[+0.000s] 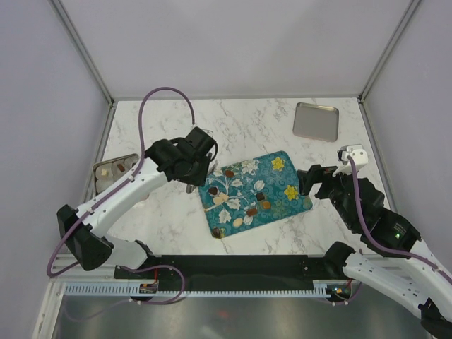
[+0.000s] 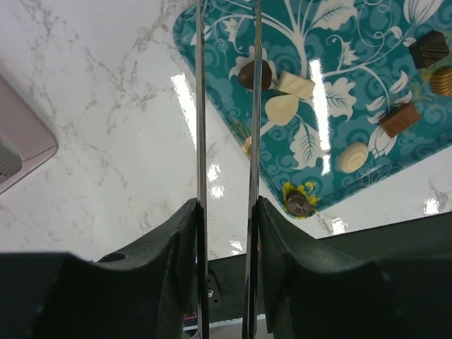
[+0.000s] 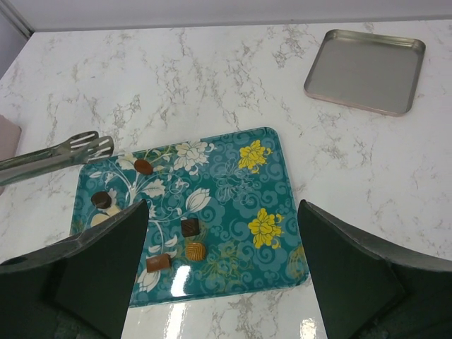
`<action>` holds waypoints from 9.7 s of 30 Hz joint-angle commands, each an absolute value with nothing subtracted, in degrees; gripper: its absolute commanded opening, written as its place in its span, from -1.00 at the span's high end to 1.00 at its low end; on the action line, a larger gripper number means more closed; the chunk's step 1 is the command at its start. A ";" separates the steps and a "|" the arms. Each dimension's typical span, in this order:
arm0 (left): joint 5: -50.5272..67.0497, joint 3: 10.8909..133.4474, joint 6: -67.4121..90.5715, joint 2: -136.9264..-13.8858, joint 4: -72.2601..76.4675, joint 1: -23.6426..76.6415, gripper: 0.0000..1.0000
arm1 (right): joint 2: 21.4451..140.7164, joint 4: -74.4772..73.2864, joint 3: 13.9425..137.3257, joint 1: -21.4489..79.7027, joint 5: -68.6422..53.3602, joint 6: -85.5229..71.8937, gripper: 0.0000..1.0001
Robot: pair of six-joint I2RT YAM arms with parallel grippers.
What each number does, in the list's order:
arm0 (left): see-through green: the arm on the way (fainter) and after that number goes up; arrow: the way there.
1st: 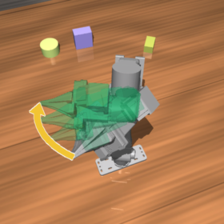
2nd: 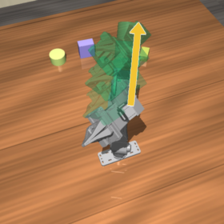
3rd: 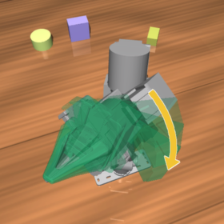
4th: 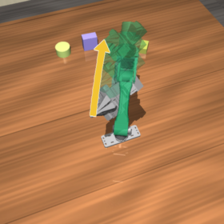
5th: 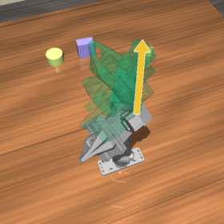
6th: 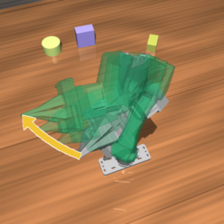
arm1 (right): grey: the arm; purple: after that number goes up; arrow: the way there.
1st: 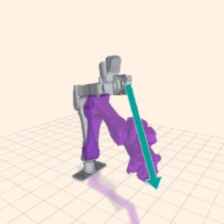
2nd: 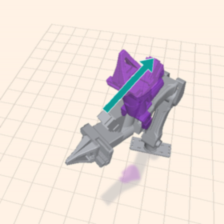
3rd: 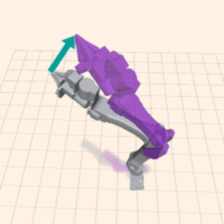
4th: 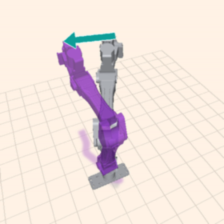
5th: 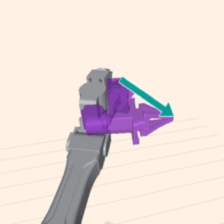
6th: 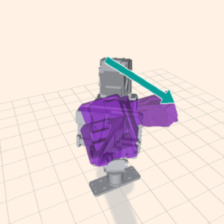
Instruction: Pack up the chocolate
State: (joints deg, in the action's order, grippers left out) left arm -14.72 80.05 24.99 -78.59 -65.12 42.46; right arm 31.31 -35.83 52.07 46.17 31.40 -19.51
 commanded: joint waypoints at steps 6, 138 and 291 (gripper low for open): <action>-14.68 81.83 28.65 -82.79 -58.28 46.49 0.07 | 32.96 -36.56 54.84 46.32 33.49 -20.30 -0.89; -24.79 62.75 25.05 -62.40 -60.21 -10.46 0.27 | 34.54 -39.99 61.26 46.32 18.11 -21.62 -0.86; -16.44 69.00 28.91 -56.60 -77.08 4.83 0.37 | 33.75 -28.74 49.83 46.32 22.68 -18.55 -0.90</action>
